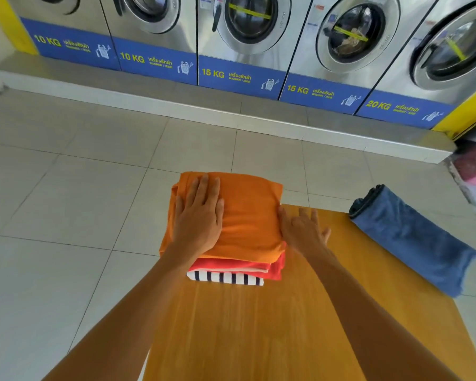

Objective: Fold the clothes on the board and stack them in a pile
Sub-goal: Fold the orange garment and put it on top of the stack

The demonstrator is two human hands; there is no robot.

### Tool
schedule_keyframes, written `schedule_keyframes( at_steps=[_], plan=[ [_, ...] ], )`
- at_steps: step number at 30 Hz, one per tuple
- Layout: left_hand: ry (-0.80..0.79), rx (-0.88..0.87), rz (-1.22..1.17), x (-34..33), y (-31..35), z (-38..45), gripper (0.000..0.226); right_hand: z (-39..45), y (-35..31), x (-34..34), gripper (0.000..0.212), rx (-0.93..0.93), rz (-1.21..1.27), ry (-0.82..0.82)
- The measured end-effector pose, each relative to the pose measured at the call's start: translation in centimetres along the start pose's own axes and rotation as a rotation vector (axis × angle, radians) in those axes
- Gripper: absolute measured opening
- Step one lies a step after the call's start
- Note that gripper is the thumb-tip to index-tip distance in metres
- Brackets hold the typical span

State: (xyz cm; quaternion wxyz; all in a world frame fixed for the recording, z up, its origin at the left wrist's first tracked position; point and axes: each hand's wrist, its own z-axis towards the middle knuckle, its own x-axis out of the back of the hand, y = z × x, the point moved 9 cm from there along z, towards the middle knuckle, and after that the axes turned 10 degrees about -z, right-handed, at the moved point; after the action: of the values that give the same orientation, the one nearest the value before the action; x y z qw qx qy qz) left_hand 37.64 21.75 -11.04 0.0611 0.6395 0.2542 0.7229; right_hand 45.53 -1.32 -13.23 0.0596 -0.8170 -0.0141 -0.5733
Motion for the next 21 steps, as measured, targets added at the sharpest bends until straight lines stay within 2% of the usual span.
schedule_keyframes(
  at_steps=[3, 6, 8, 11, 13, 15, 18, 21],
  plan=[
    [-0.023, 0.013, 0.012, -0.1, -0.2, 0.0, 0.072, -0.7, 1.6, 2.0, 0.047, -0.102, 0.314, 0.126],
    [-0.047, 0.031, 0.006, -0.3, -0.1, 0.2, 0.07, -2.0, -0.3, 3.4, 0.054, -0.141, 0.555, 0.155],
    [-0.07, 0.045, 0.014, -0.3, 0.0, 0.2, 0.07, -3.4, -1.7, 3.3, 0.058, -0.112, 0.577, 0.094],
    [-0.107, 0.075, 0.004, 0.8, 1.1, 0.7, 0.063, -6.9, -2.6, 1.8, 0.038, -0.03, 0.619, -0.057],
    [-0.052, 0.022, -0.082, 2.4, 3.9, 1.9, 0.056, -8.3, -2.3, 0.6, 0.024, -0.034, 0.744, -0.084],
    [-0.008, -0.071, -0.168, 3.1, 7.4, 4.0, 0.049, -8.9, -2.1, -0.2, 0.02, -0.056, 0.84, -0.061],
    [-0.166, -0.111, -0.231, 1.0, 10.9, 7.3, 0.041, -8.8, -2.3, -0.6, 0.03, -0.059, 0.895, -0.019],
    [-0.372, -0.094, -0.141, -2.6, 11.2, 8.5, 0.044, -8.8, -2.6, -0.9, 0.031, -0.048, 0.919, -0.022]
  ],
)
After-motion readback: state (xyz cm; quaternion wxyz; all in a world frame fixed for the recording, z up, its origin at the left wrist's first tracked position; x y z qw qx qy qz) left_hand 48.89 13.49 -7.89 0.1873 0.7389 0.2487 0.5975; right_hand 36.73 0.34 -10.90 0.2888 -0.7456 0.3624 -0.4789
